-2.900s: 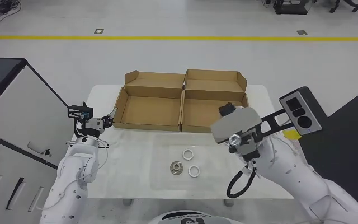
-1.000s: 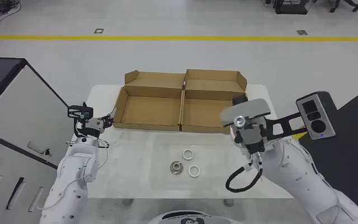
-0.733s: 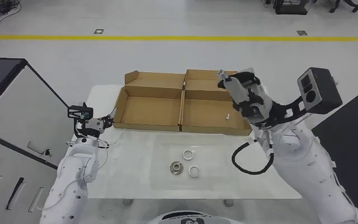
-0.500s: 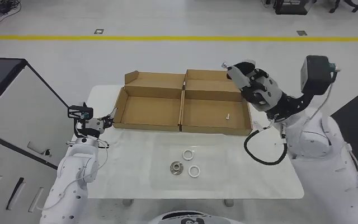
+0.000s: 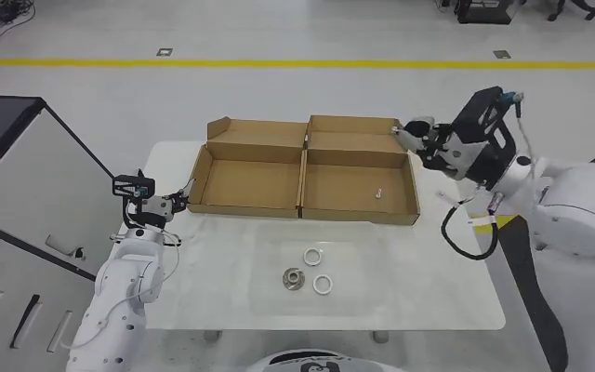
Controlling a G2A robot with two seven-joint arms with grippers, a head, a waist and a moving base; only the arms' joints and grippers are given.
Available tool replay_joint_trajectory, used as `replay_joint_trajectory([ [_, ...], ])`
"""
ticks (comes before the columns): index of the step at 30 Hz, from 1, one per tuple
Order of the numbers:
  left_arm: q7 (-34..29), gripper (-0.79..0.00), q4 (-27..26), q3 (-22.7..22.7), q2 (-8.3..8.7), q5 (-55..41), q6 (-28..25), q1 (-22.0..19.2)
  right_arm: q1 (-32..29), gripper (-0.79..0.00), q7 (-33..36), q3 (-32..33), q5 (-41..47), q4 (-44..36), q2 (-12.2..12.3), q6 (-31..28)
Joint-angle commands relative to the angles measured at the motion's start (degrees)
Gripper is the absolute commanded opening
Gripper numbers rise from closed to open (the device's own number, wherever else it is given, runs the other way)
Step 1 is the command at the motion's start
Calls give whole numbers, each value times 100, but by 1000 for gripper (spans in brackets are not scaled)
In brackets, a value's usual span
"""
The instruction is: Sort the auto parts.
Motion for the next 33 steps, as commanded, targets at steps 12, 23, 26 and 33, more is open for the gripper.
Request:
replay_joint_trajectory([
  [12, 0, 0, 0, 0, 0, 0, 0, 0, 2024, -785, 1693, -1329, 161, 1285, 86, -1055],
  [23, 0, 0, 0, 0, 0, 0, 0, 0, 3402, -785, 1834, -3232, -191, 2133, 172, -1076],
  [26, 0, 0, 0, 0, 0, 0, 0, 0, 3751, -785, 1862, -3752, -315, 2319, 225, -1048],
  [33, 0, 0, 0, 0, 0, 0, 0, 0, 4501, -785, 1894, -4874, -311, 2692, 306, -1016],
])
